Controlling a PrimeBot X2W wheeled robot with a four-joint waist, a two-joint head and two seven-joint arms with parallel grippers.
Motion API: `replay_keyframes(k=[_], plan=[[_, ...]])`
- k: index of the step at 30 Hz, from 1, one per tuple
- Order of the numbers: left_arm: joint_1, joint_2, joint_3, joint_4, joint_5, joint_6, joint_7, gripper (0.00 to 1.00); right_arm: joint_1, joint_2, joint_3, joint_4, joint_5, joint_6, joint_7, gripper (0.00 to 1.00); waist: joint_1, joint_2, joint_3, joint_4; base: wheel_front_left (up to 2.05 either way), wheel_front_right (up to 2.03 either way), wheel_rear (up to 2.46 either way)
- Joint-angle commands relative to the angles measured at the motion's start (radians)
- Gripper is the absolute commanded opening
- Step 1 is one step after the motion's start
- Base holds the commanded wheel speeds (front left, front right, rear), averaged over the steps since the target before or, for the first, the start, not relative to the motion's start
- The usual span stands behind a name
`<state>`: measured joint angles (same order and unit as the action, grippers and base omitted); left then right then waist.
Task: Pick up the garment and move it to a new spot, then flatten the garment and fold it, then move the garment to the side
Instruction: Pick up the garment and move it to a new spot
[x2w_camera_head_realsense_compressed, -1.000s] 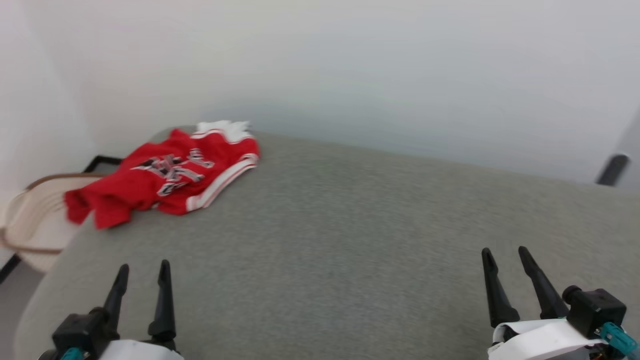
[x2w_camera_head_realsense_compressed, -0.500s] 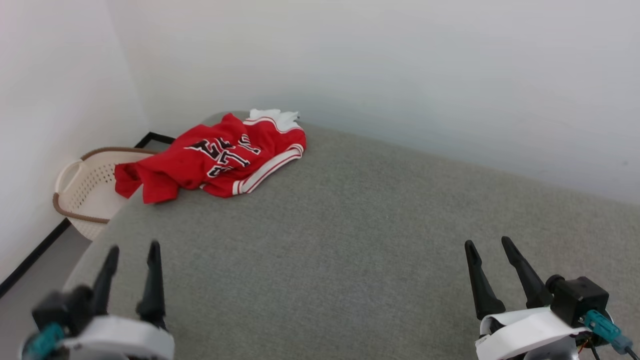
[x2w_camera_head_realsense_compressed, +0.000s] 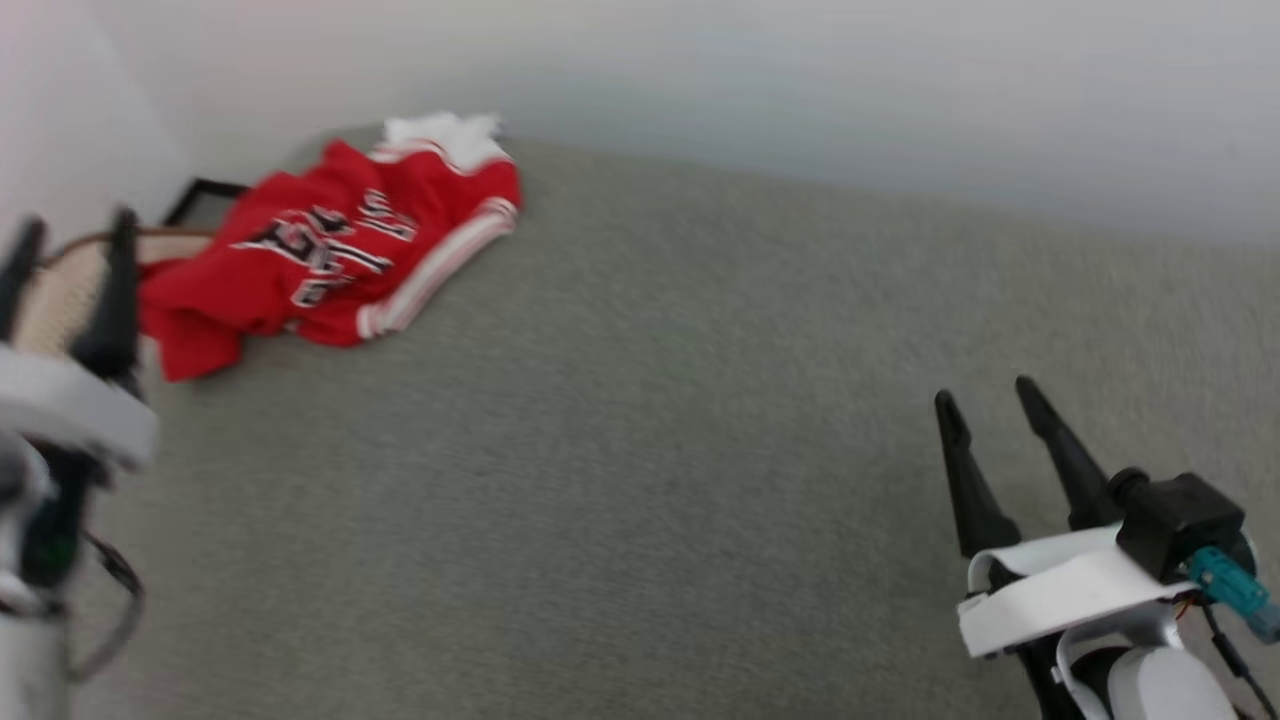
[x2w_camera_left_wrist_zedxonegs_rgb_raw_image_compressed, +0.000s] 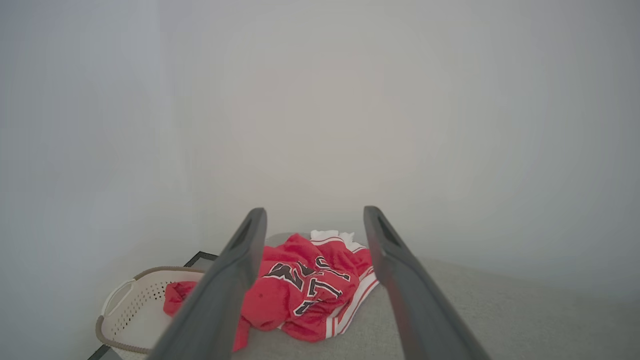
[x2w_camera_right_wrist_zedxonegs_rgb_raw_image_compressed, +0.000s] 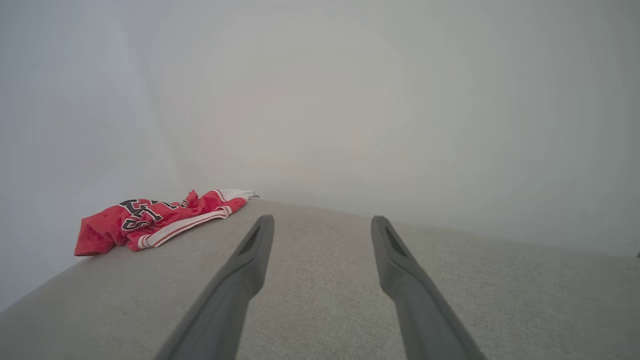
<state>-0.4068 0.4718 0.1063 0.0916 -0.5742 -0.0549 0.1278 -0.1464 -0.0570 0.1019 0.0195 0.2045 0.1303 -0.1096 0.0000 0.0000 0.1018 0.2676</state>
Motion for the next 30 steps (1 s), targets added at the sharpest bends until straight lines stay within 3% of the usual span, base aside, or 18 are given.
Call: replay_keyframes(k=[1, 10, 16, 25, 30], plan=[[-0.03, 0.009, 0.005, 0.014, -0.015, -0.008, 0.015, 1.0, -0.016, -0.006, -0.003, -0.006, -0.007, 0.001, -0.002, 1.0, 0.0, 0.0, 0.121, -0.109, 0.0, 0.0, 0.0], [-0.285, 0.151, 0.037, 0.195, -0.127, -0.032, 0.239, 1.0, -0.071, -0.018, -0.011, -0.036, 0.005, 0.001, -0.018, 1.0, 0.0, 0.0, 0.293, -0.212, 0.0, 0.0, 0.0], [-0.415, 0.23, 0.004, 0.361, -0.155, -0.046, 0.38, 1.0, -0.109, -0.024, -0.001, -0.053, 0.013, 0.001, -0.031, 1.0, 0.0, 0.0, 0.393, -0.261, 0.0, 0.0, 0.0], [-0.539, 0.277, -0.051, 0.565, -0.157, -0.038, 0.542, 1.0, -0.143, -0.038, 0.01, -0.1, 0.014, 0.001, -0.023, 1.0, 0.0, 0.0, 0.492, -0.304, 0.0, 0.0, 0.0], [-0.587, 0.269, -0.078, 0.666, -0.162, -0.023, 0.623, 1.0, -0.145, -0.041, 0.005, -0.133, 0.014, 0.001, -0.008, 1.0, 0.0, 0.0, 0.511, -0.312, 0.0, 0.0, 0.0]])
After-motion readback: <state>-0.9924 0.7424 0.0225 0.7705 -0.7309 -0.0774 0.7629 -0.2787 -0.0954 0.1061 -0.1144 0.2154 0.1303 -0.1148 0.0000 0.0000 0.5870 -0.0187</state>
